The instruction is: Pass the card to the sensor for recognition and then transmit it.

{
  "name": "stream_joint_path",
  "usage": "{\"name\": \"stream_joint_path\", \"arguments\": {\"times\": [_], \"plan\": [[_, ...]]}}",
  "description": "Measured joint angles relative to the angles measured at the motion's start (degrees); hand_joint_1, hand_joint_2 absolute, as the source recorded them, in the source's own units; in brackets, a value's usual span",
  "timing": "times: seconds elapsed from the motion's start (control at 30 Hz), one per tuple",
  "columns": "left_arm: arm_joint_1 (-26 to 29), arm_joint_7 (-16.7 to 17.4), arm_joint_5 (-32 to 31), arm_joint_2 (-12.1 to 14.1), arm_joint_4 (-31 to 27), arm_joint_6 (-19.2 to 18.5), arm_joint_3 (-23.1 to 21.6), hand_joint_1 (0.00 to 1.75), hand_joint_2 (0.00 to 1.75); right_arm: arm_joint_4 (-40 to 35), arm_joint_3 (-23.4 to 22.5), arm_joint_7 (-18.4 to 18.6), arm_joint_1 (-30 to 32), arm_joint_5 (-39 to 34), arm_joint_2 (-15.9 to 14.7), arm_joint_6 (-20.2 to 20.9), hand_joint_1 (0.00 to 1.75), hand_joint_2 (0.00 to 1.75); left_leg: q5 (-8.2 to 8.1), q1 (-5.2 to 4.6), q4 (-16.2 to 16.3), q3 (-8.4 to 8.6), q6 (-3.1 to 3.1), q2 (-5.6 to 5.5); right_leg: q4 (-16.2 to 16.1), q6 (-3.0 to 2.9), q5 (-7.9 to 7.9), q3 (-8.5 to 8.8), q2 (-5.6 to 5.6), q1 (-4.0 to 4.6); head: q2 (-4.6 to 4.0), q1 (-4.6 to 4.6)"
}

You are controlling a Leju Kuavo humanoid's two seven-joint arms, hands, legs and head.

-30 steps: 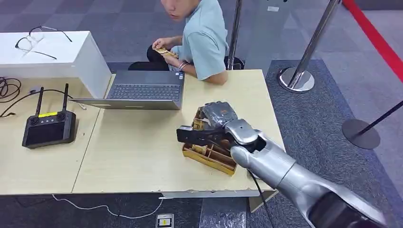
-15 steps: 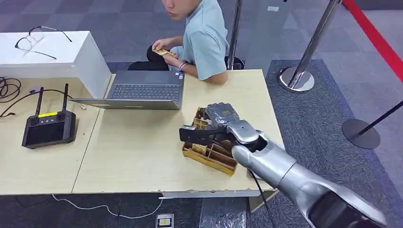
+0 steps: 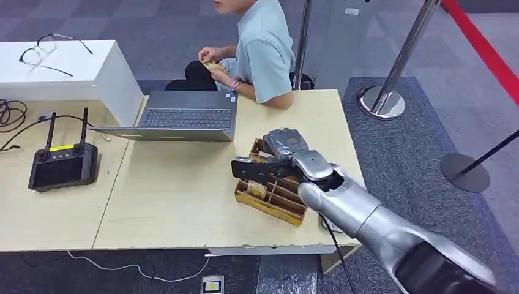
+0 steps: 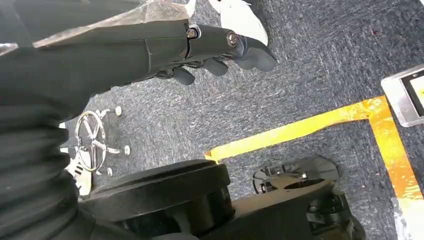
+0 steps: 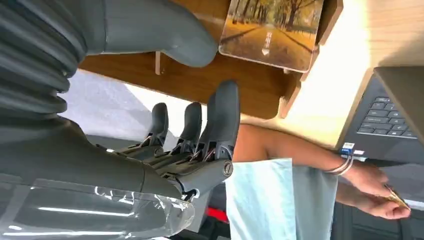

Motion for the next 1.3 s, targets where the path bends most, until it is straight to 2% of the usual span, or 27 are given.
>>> {"name": "stream_joint_path", "arguments": {"times": [0.23,0.83,1.3], "plan": [[0.0,0.1,0.0,0.0,0.0,-0.1,-0.1,0.0,1.75,1.4,0.4,-0.6,0.0,-0.5,0.9,-0.1,0.91,1.75,0.0,0.0,0.0,-0.01,0.0,0.0,0.0,0.0,0.0,-0.01,0.0,0.0,0.0,0.0],[-0.1,0.1,0.0,0.0,0.0,-0.1,-0.3,0.0,1.75,4.7,1.7,-2.2,0.5,-0.6,3.9,-0.7,0.93,1.75,0.0,0.0,0.0,-0.01,0.0,0.01,0.0,0.0,0.0,-0.02,0.0,0.0,0.0,0.0],[0.0,0.1,0.0,-0.2,0.0,-0.1,-0.3,0.0,1.75,5.7,1.8,-2.0,-0.3,-0.4,4.3,-1.1,0.89,1.75,0.0,0.0,0.0,0.0,0.0,0.01,0.0,0.0,0.0,-0.01,0.0,0.0,0.0,0.0]]}}
